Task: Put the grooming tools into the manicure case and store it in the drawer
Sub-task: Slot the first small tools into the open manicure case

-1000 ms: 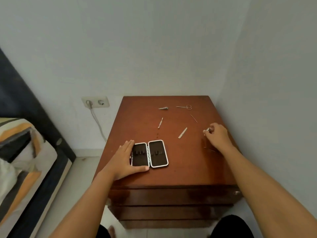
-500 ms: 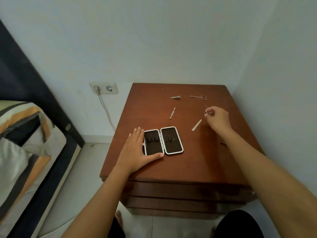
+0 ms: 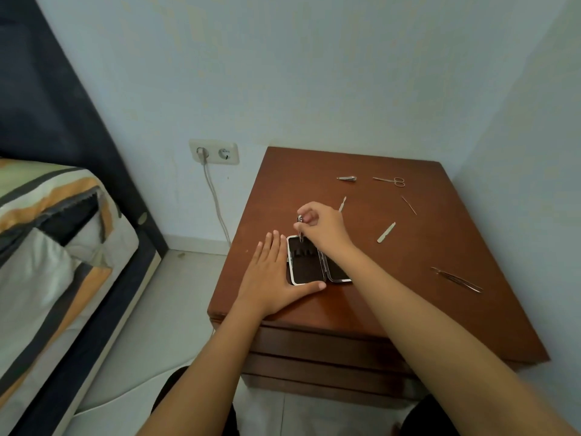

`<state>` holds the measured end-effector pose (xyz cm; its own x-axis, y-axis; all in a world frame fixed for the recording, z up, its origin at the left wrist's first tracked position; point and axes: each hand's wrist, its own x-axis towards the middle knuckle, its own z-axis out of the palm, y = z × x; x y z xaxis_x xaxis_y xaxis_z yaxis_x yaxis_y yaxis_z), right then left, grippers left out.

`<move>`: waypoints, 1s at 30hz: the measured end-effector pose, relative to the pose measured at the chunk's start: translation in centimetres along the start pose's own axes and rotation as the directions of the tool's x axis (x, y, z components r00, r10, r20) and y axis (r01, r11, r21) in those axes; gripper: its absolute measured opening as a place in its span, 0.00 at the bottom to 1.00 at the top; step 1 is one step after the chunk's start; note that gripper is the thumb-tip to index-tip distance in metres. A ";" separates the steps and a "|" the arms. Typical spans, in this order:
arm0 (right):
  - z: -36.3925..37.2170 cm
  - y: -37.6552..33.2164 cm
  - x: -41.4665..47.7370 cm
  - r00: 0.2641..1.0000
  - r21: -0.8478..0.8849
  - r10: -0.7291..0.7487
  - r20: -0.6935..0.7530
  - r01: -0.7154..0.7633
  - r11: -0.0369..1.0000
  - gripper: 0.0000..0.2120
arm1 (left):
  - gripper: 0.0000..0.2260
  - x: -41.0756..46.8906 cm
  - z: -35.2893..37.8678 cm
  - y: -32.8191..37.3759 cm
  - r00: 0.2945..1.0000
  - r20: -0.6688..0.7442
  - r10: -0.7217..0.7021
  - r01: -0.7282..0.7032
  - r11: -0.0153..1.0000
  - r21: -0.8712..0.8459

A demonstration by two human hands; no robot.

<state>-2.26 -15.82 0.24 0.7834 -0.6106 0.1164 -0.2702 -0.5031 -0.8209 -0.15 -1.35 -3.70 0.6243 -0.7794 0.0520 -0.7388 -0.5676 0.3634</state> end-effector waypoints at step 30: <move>-6.9 8.3 12.5 0.999 -0.466 0.041 0.012 -0.030 0.884 0.24 | 0.55 0.5 0.5 -0.7 1.000 -0.029 0.001 -0.002 0.999 -0.034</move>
<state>1.44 -31.88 -1.24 0.7784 -0.6231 0.0763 -0.5237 -0.7115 -0.4684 0.55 -1.45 -4.44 0.6308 -0.7719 0.0788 -0.7308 -0.5569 0.3946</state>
